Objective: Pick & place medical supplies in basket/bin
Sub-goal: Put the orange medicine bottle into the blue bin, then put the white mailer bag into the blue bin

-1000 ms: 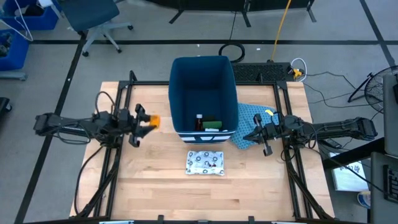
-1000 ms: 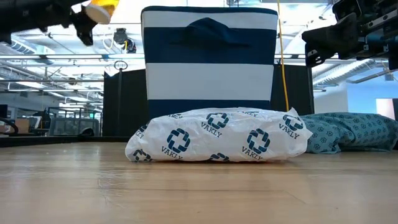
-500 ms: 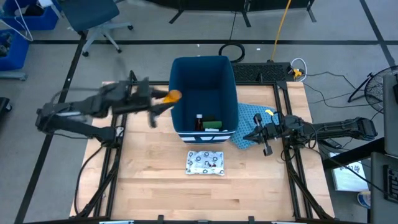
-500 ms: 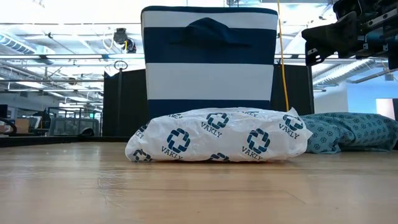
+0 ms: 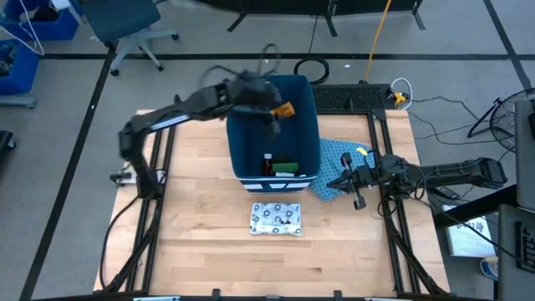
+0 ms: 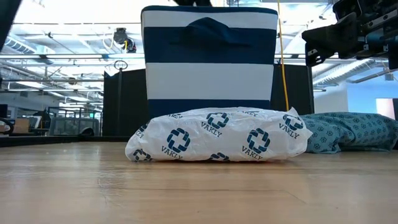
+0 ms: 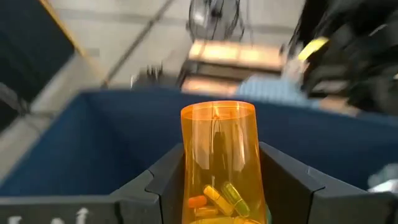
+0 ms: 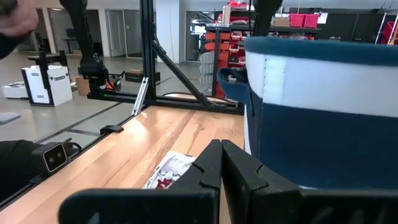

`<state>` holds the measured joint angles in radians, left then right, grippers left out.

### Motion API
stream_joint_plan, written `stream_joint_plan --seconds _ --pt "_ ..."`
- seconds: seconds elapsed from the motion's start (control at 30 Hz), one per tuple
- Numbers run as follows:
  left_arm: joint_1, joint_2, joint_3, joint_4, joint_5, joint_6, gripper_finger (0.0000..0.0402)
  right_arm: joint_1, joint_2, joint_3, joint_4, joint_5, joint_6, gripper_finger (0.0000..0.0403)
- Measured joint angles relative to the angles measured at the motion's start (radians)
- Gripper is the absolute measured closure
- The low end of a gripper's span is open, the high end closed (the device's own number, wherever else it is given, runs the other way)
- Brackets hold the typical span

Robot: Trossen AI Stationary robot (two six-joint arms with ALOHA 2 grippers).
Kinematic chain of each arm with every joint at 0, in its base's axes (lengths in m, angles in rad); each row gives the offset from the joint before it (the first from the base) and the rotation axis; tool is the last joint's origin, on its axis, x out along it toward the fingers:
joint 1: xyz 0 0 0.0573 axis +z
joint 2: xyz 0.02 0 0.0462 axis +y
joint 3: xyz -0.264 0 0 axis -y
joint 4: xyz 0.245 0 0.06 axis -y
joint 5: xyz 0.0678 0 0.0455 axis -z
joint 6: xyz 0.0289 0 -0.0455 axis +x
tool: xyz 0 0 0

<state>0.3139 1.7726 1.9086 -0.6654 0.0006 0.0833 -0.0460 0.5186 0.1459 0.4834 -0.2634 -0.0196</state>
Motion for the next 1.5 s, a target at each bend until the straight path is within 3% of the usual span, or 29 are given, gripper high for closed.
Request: stream_joint_plan --seconds 0.27,0.47,0.83,1.1,1.3,1.5 --pt "0.037 0.213 -0.011 -0.110 0.034 0.025 0.0222 0.000 0.007 0.000 -0.024 0.000 0.000 0.0403" --pt "0.023 0.295 -0.107 -0.092 0.101 0.052 0.0222 0.000 0.029 0.000 -0.034 0.000 0.007 0.0403" --pt "-0.032 0.313 -0.324 0.016 0.152 0.167 0.0222 0.000 0.071 0.000 -0.032 0.001 0.016 0.0403" --pt "-0.053 0.306 -0.388 0.079 0.088 0.219 0.0217 0.000 0.081 0.000 -0.004 0.003 0.016 0.0403" --pt "-0.076 0.321 -0.323 0.042 0.063 0.256 0.0148 0.000 0.082 0.000 0.014 0.003 0.010 0.0403" --pt "-0.116 0.320 -0.129 -0.088 -0.109 0.302 0.0053 0.000 0.082 0.000 0.014 0.004 -0.004 0.0403"
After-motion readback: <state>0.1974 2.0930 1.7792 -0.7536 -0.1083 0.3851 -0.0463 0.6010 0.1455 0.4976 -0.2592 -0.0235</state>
